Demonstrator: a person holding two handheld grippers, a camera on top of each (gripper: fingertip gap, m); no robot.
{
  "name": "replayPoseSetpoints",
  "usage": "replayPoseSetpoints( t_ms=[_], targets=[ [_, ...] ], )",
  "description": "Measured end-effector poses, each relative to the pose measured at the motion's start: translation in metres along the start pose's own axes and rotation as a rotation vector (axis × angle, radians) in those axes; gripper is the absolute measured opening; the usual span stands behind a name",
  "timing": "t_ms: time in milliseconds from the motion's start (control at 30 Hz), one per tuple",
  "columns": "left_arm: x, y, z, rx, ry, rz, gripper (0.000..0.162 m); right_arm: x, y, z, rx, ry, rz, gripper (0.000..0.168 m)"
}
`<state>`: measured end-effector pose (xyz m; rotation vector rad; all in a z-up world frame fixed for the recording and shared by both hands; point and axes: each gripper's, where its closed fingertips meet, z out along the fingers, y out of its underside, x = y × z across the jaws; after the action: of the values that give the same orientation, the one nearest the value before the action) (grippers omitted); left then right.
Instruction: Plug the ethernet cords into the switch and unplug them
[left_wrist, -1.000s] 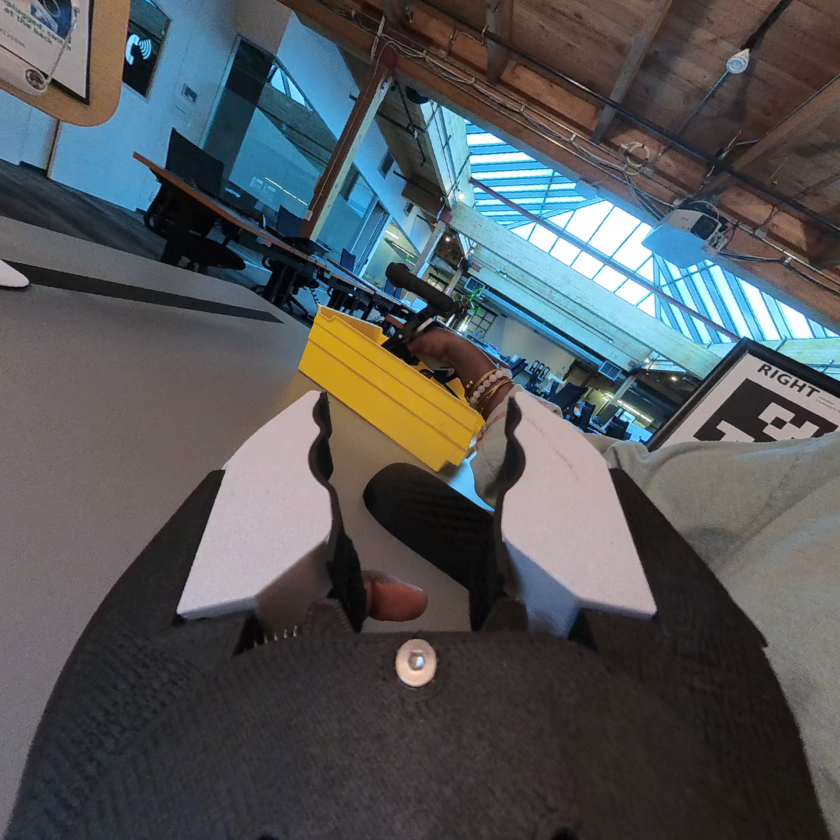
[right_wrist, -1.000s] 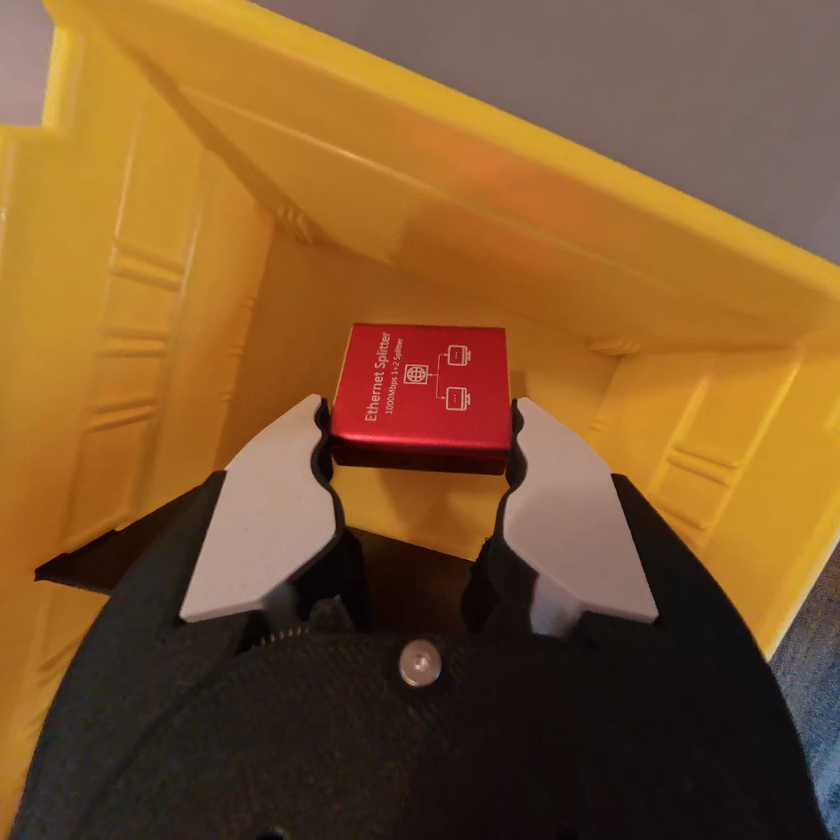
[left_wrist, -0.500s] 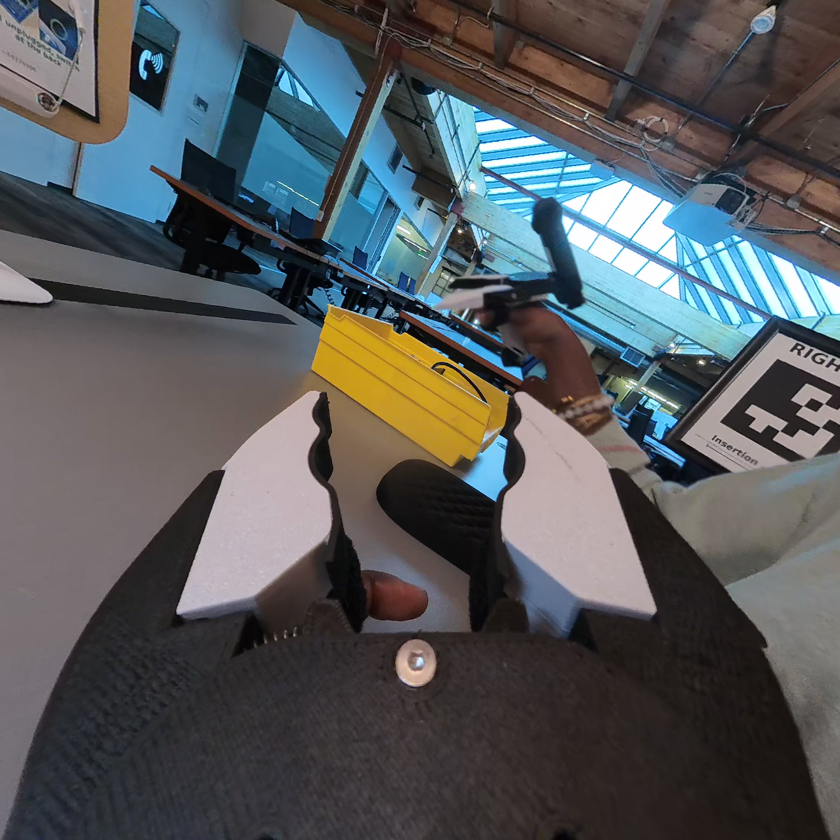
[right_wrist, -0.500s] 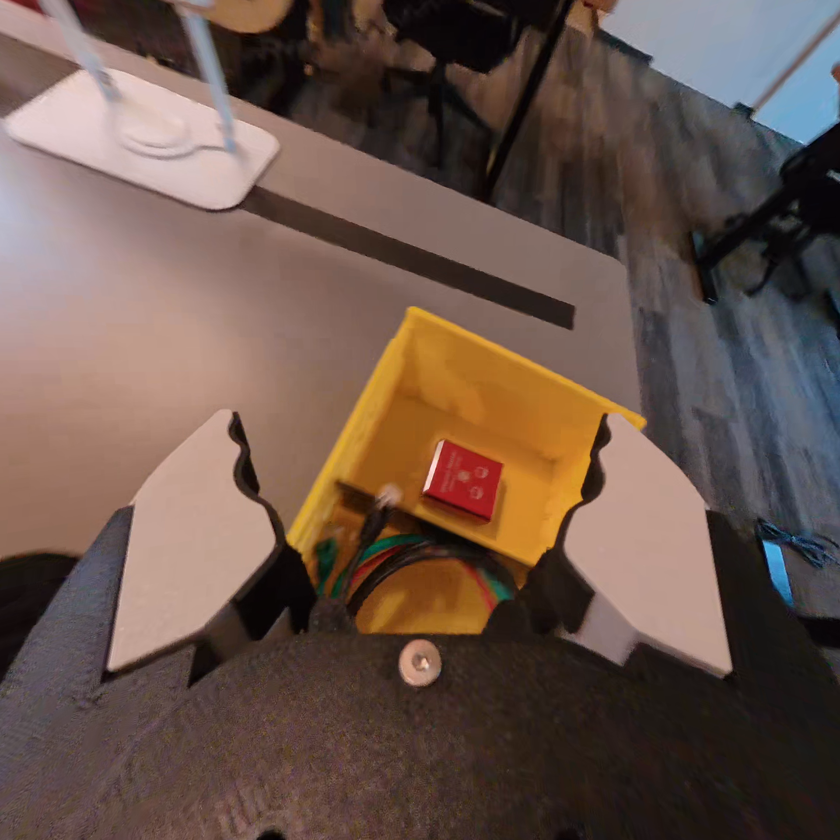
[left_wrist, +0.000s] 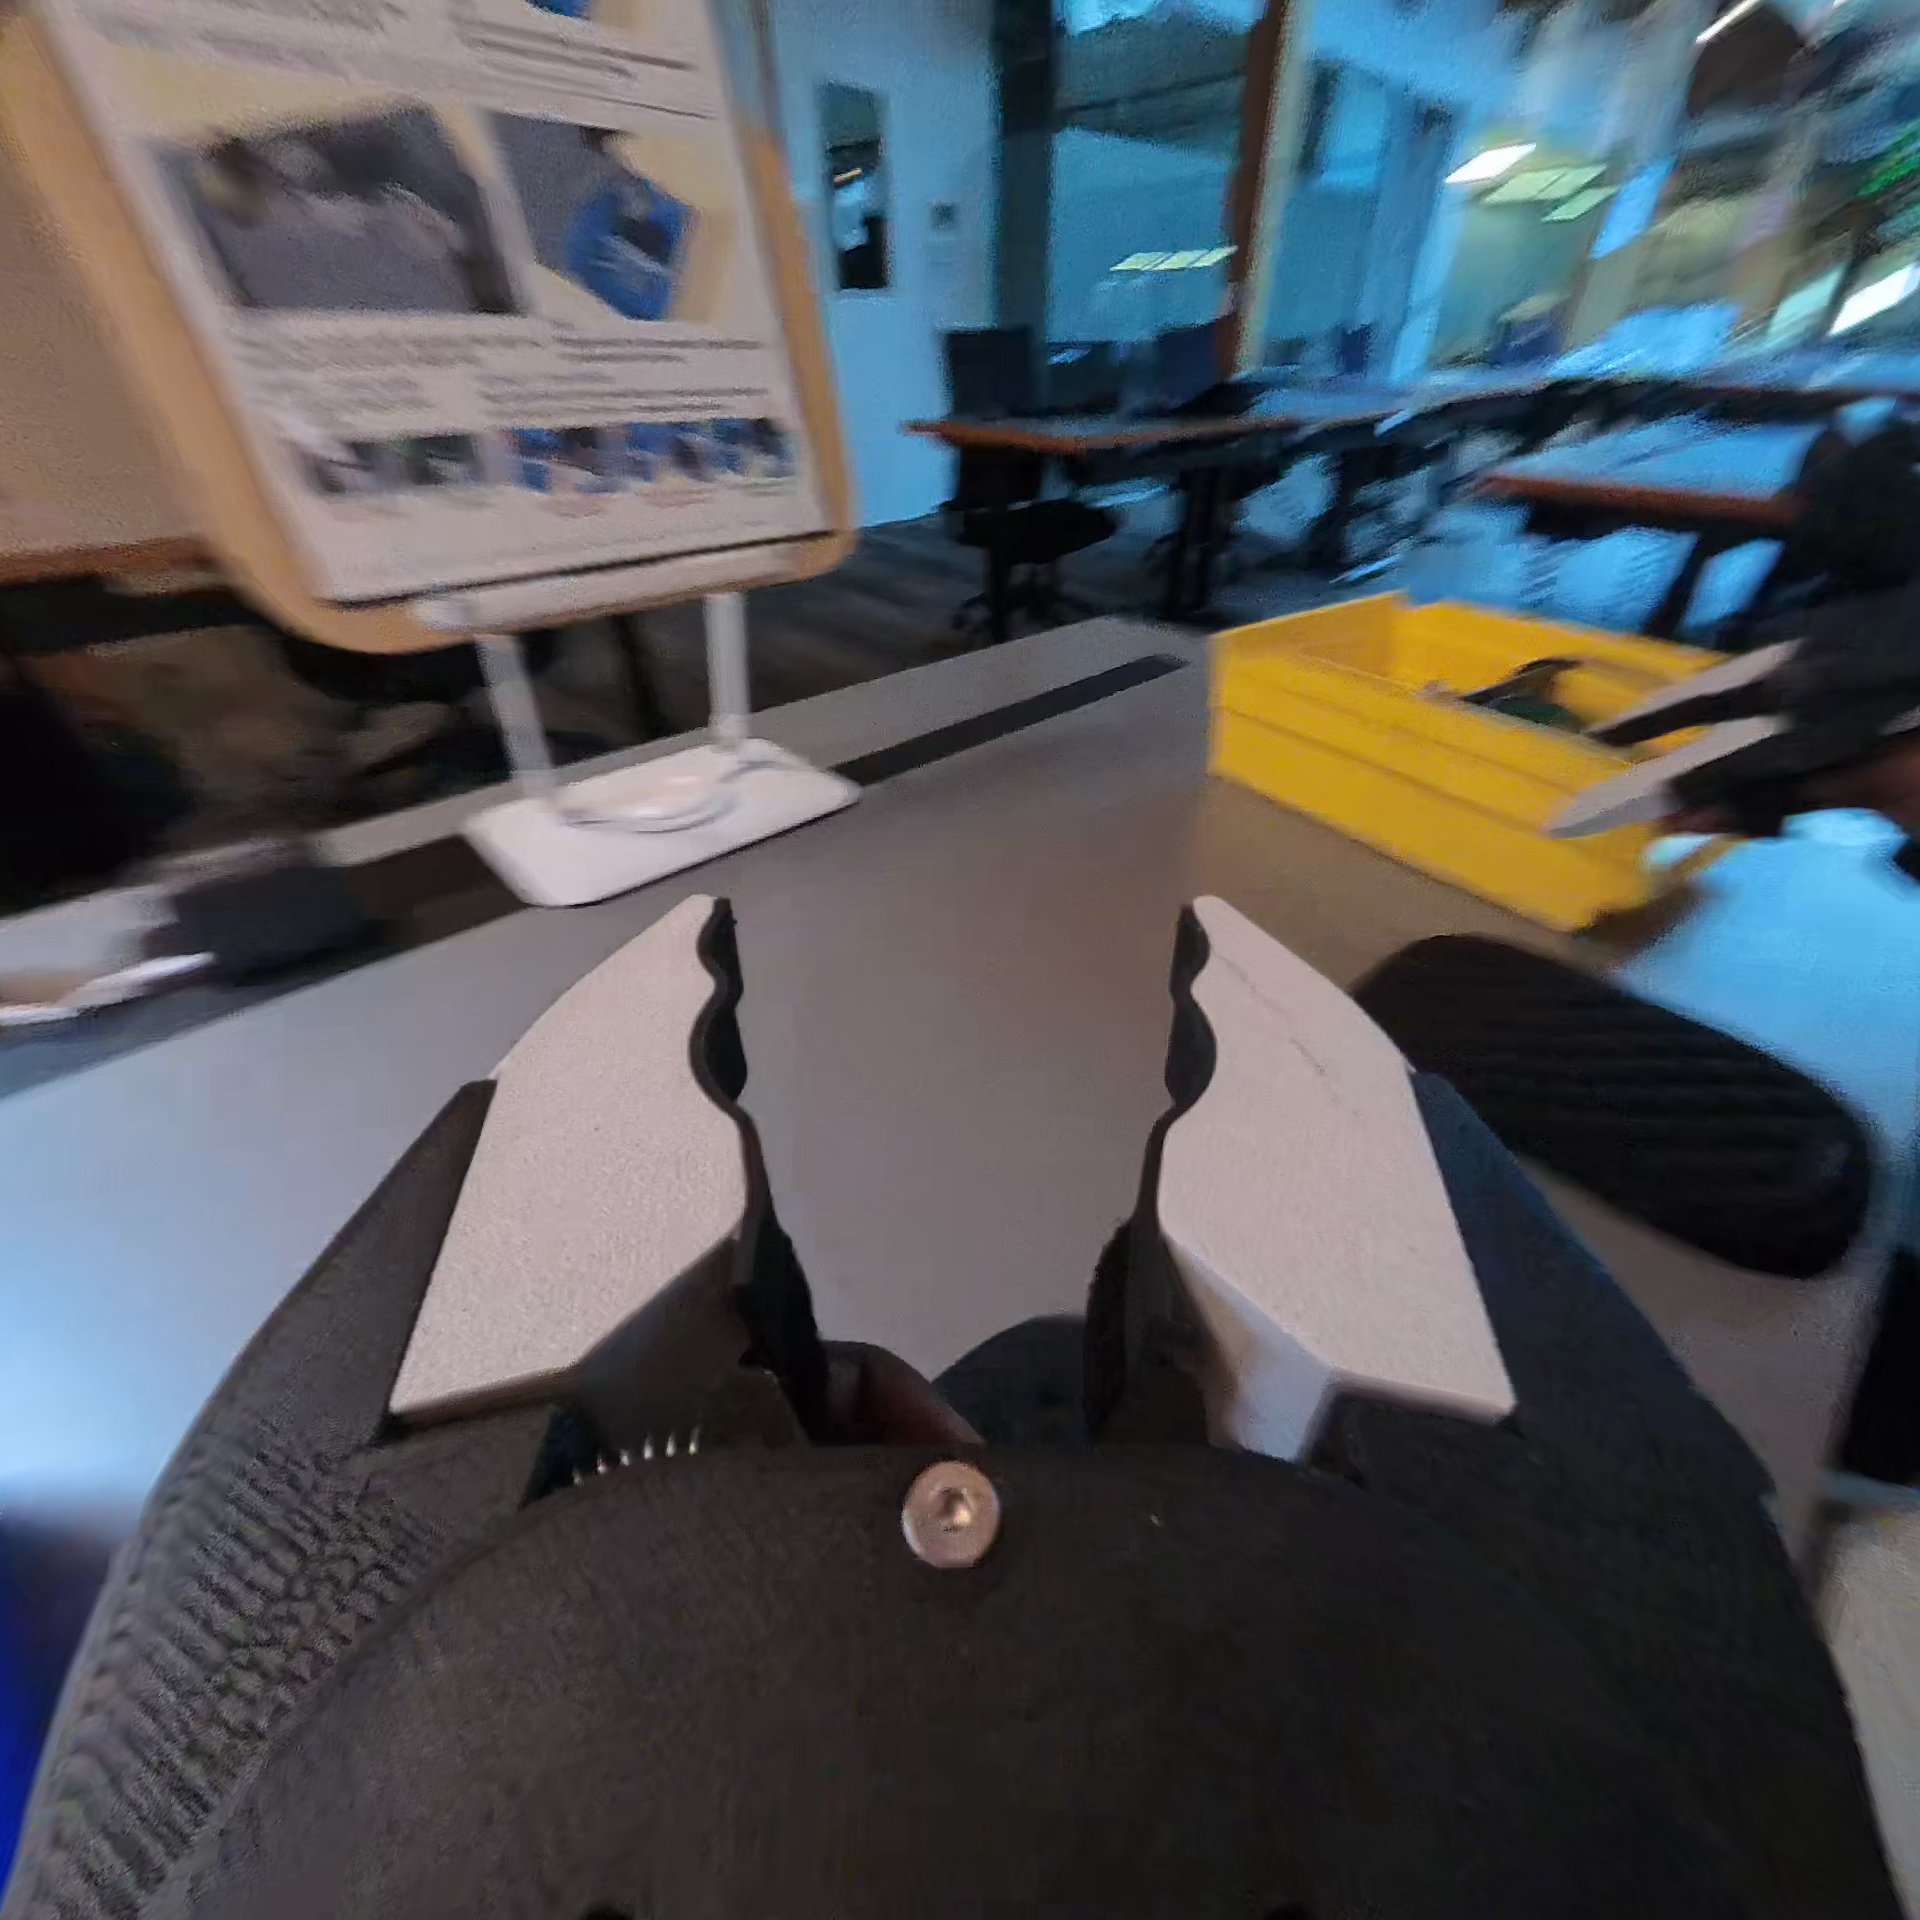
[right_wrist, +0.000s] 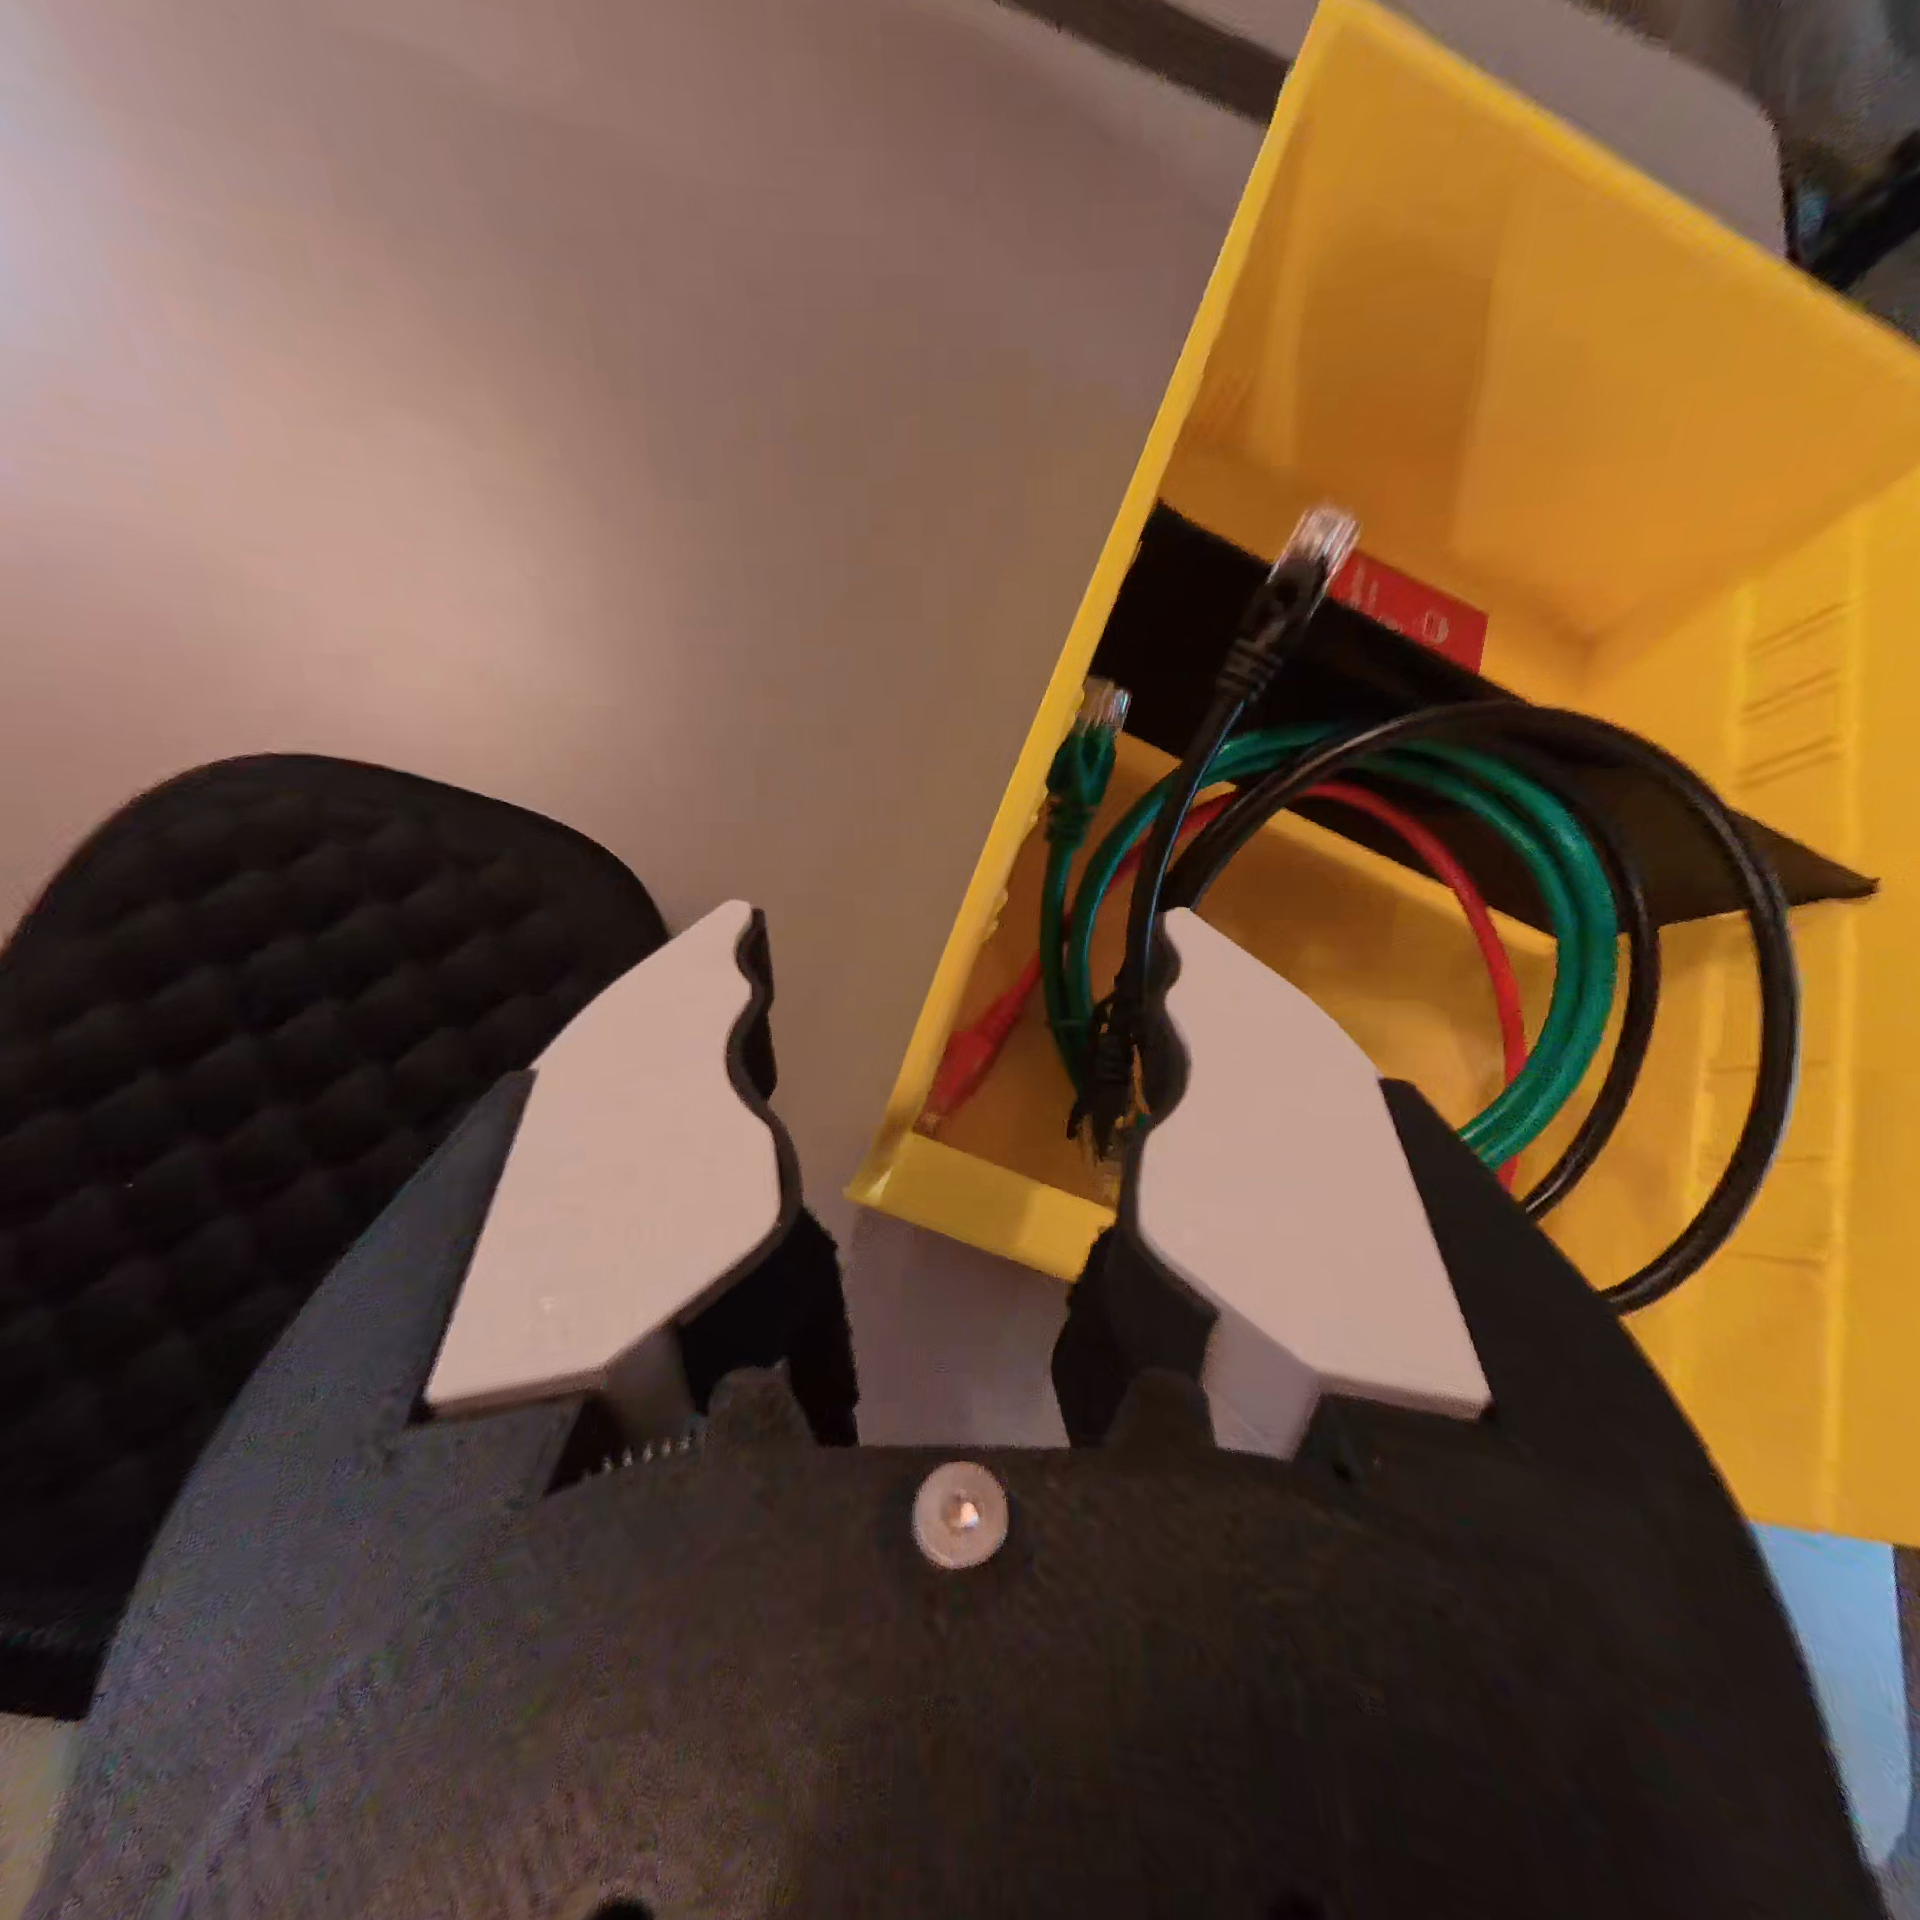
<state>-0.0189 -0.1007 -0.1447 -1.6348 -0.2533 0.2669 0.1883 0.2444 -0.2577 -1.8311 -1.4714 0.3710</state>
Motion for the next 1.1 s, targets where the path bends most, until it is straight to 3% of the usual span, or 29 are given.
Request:
replayPoseSetpoints(
  t_ms=[100,133,200,300,433,533,800,1100],
  targets=[
    [-0.058,0.002,-0.058,-0.219,-0.274,0.144,0.081,-0.004,0.012,0.009,-0.063,-0.013,-0.011,0.043],
    [-0.074,0.011,-0.078,-0.326,-0.350,0.151,0.082,-0.006,0.013,0.011,-0.064,-0.021,-0.018,0.028],
    [-0.095,0.038,-0.115,-0.547,-0.441,0.122,0.081,-0.002,0.015,0.014,-0.057,0.002,-0.031,0.015],
    [-0.117,0.074,-0.149,-0.759,-0.539,0.072,0.077,-0.002,0.013,0.015,-0.031,-0.022,-0.007,0.016],
    [-0.118,0.121,-0.146,-0.924,-0.451,0.002,0.059,-0.001,0.007,0.020,-0.014,-0.003,-0.022,0.015],
    [-0.132,0.131,-0.134,-0.906,-0.504,0.015,0.033,-0.003,-0.002,0.029,0.000,-0.002,-0.028,0.017],
    [-0.146,0.126,-0.091,-0.768,-0.557,0.013,0.034,-0.033,-0.042,0.061,0.035,-0.048,-0.070,0.023],
    [-0.142,0.119,-0.047,-0.621,-0.492,-0.042,0.038,-0.134,-0.090,0.079,0.058,-0.191,-0.233,0.034]
  ],
)
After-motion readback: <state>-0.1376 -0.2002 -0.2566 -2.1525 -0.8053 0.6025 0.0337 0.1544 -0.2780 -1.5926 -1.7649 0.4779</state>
